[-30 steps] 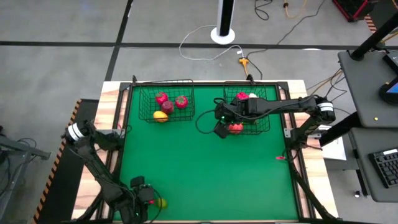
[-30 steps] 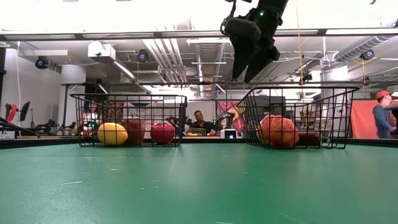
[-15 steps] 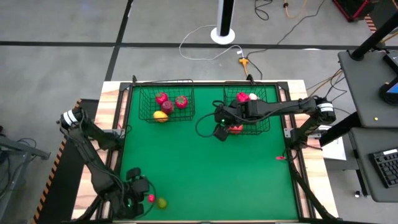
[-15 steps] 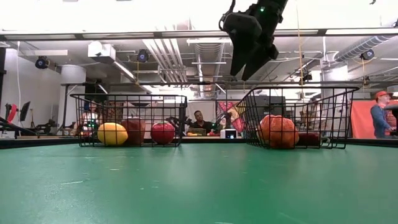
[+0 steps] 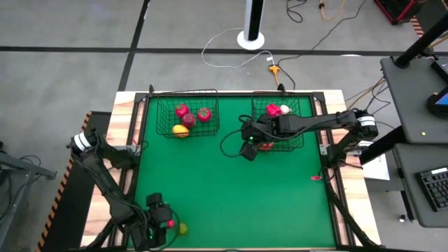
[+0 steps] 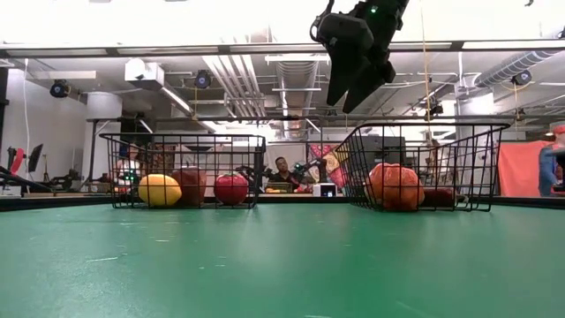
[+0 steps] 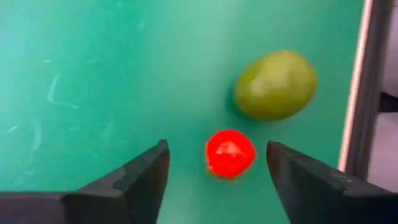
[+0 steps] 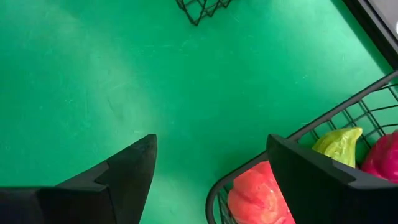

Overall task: Sort produce into baskets
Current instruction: Put the red strawberry into the left wire basket

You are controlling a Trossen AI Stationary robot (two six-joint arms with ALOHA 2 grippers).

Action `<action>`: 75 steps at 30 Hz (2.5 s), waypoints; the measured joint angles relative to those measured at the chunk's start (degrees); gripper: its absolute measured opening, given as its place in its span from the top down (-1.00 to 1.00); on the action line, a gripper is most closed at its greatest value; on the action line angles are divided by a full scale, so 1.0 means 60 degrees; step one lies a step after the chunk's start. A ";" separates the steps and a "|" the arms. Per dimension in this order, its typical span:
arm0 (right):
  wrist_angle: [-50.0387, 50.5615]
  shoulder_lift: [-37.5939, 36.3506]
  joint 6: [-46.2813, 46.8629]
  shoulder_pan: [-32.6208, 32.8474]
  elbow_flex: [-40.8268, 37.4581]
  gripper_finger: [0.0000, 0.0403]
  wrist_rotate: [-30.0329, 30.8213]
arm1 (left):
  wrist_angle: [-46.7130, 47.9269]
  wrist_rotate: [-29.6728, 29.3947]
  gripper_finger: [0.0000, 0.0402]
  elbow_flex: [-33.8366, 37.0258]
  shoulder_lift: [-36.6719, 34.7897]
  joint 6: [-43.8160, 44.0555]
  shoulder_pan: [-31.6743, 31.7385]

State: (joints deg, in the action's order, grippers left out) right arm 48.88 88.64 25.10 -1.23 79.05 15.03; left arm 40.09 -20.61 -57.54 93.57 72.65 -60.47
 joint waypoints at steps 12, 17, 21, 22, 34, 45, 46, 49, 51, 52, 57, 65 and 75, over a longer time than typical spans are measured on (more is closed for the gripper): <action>-0.0036 0.0000 0.0095 0.0040 0.0000 -0.48 -0.0003 | -0.0510 0.0068 -0.38 0.0015 0.0808 -0.0267 -0.0032; -0.0036 0.0000 0.0092 0.0040 0.0000 -0.45 -0.0004 | -0.0727 0.0074 -0.31 0.0022 0.0979 -0.0271 -0.0035; -0.0036 0.0000 0.0087 0.0040 0.0000 -0.43 -0.0004 | -0.0768 0.0097 -0.18 0.0026 0.1144 -0.0252 -0.0032; -0.0036 0.0000 0.0084 0.0040 0.0000 -0.43 -0.0004 | -0.0782 0.0104 -0.15 0.0026 0.1185 -0.0249 -0.0032; -0.0062 0.0004 0.0073 0.0040 0.0000 -0.46 -0.0004 | -0.0748 0.0351 0.45 0.0028 0.1312 -0.0238 -0.0028; -0.0062 0.0004 0.0073 0.0044 0.0000 -0.42 -0.0004 | -0.0326 0.0275 0.54 -0.0047 0.1292 -0.0147 -0.0028; -0.0062 0.0004 0.0073 0.0059 0.0000 -0.42 -0.0001 | -0.0090 0.0264 0.54 -0.0099 0.1291 -0.0065 -0.0028; -0.0068 0.0004 0.0071 0.0062 0.0000 -0.43 0.0000 | 0.0871 0.0155 0.54 -0.0324 0.1252 0.0372 -0.0028; -0.0075 0.0004 0.0069 0.0062 0.0000 -0.42 0.0000 | 0.1463 0.0091 0.54 -0.0603 0.1143 0.0491 -0.0026; -0.0084 0.0004 0.0069 0.0062 0.0000 -0.41 0.0000 | 0.1762 0.0078 0.54 -0.0780 0.1087 0.0491 -0.0010; -0.0213 0.0004 0.0055 0.0098 0.0000 -0.40 0.0000 | 0.3977 -0.0278 0.54 -0.1935 0.0997 0.0487 0.0131; -0.0240 0.0004 0.0030 0.0102 0.0000 -0.42 0.0000 | 0.6294 -0.3562 0.54 -0.3701 0.0909 -0.0114 0.0500; -0.0232 0.0004 -0.0352 0.0106 0.0000 -0.36 -0.0004 | 0.7013 -0.5655 0.54 -0.3268 -0.0176 -0.2964 0.2532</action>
State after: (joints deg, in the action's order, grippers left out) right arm 47.49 88.66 22.99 -0.60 79.05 15.00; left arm 82.17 -54.54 -77.15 92.52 54.87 -45.28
